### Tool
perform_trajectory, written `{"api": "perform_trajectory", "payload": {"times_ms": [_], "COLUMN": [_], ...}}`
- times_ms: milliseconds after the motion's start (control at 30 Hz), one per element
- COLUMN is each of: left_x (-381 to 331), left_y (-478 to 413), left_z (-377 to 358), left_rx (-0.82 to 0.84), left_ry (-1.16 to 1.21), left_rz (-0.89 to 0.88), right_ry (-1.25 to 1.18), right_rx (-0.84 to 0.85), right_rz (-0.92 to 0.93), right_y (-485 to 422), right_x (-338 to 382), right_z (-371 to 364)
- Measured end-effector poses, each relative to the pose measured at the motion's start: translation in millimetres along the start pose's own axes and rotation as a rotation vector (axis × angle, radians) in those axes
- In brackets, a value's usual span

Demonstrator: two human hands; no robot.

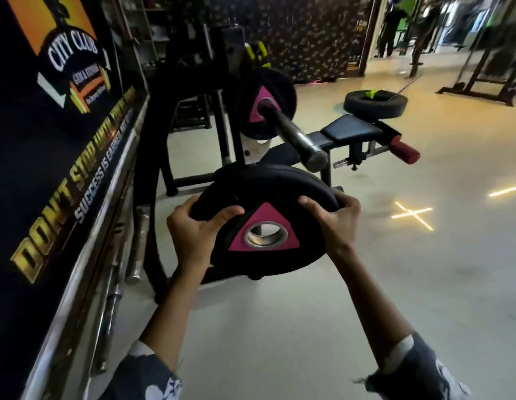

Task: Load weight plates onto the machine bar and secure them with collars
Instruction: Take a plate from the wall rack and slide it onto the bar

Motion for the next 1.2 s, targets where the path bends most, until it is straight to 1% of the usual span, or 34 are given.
{"api": "perform_trajectory", "payload": {"times_ms": [133, 267, 367, 467, 633, 867, 1033, 1133, 1200], "left_x": [-38.4, -45.0, -42.5, -38.6, -16.0, -0.5, 13.3, 26.4, 42.8], "left_y": [-4.1, -23.6, -41.8, -58.6, -68.2, -91.6, -120.4, -144.8, -167.6], "left_z": [-70.0, -110.8, -119.2, -130.2, -139.6, -153.4, -167.1, -180.0, -191.0], "left_rx": [-0.023, -0.088, -0.145, -0.148, -0.155, -0.171, -0.191, -0.166, -0.132], "left_ry": [0.002, 0.027, -0.015, -0.076, -0.154, -0.159, -0.187, -0.214, -0.237], "left_rz": [-0.026, 0.021, 0.056, 0.065, 0.087, 0.083, -0.006, -0.069, -0.088], "right_ry": [0.039, 0.045, -0.001, -0.014, -0.045, -0.077, -0.056, -0.101, -0.113], "right_rx": [-0.018, 0.061, 0.125, 0.175, 0.197, 0.237, 0.252, 0.295, 0.288], "right_rz": [0.022, 0.042, 0.006, -0.032, -0.086, -0.102, -0.033, -0.018, -0.007], "right_y": [-57.8, -115.0, -144.8, -165.3, -184.4, -212.0, -241.3, -263.9, -282.5], "right_x": [7.5, 5.4, -3.4, -18.5, -53.5, -80.9, -97.9, -112.9, -125.0], "right_z": [56.1, 66.0, 51.6, 38.5, 30.0, 9.0, -12.7, -32.0, -44.2]}}
Point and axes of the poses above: each hand's wrist, its own y-axis away from the middle knuckle, its own z-axis out of the back of the hand, x = y × z, the point moved 10 cm from there along -y, towards the middle knuckle, and after that the axes turned 10 degrees about -y, right-handed, at the moved point
